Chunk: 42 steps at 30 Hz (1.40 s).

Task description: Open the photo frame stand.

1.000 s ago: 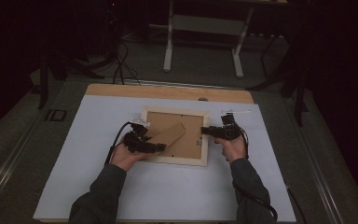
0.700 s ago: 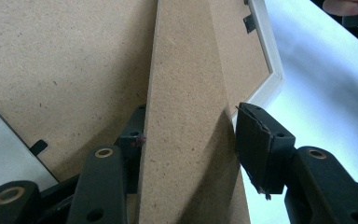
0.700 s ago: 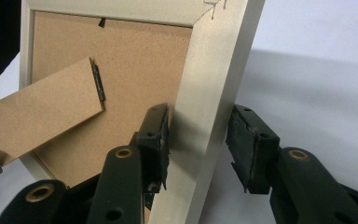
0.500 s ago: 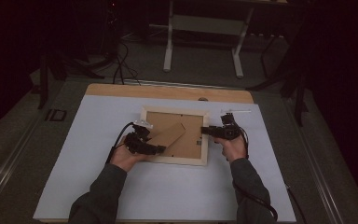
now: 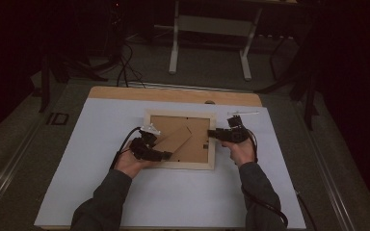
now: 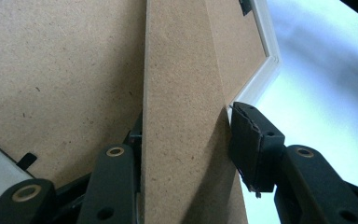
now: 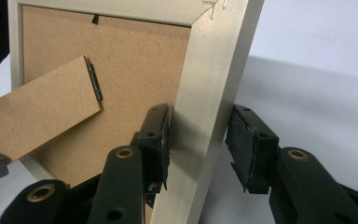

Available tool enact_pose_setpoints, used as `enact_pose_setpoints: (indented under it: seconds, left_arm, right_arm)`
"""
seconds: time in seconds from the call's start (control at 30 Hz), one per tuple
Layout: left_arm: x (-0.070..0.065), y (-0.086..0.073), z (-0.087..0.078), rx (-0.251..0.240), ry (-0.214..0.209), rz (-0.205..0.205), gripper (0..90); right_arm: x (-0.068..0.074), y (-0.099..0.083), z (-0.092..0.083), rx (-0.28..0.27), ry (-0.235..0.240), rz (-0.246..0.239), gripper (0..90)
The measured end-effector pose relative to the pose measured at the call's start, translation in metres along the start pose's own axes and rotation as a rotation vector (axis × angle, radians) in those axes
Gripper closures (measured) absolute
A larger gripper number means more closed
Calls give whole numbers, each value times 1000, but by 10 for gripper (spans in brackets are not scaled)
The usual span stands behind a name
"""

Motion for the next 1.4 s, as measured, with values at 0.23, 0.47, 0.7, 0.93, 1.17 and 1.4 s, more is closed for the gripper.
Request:
enact_pose_setpoints:
  seconds: [0.23,0.47,0.7,0.93,1.17,1.4]
  left_arm:
    - [-2,2,0,-7,13,13,572]
    - [-4,4,1,-14,21,27,580]
    - [-5,4,0,-22,32,41,596]
    - [-6,6,0,-27,41,51,616]
    - [-7,6,-1,-35,57,57,623]
    - [-7,6,1,-34,76,66,639]
  right_arm:
    - [1,2,-3,-7,-17,-12,594]
    - [1,4,-6,-23,-29,-14,601]
    - [2,7,-9,-38,-35,-19,609]
    - [5,11,-13,-63,-45,-37,615]
    - [8,13,-15,-80,-55,-52,618]
    - [11,16,-17,-95,-57,-75,622]
Point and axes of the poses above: each handheld gripper's, and its own axes: z roughly forward along the jaws, y roughly out of its top, x roughly to its left, the point moved 3 cm from there along z, roughly forward along the jaws, and after that the axes turned 9 degrees about -z, right-handed, at the moved point
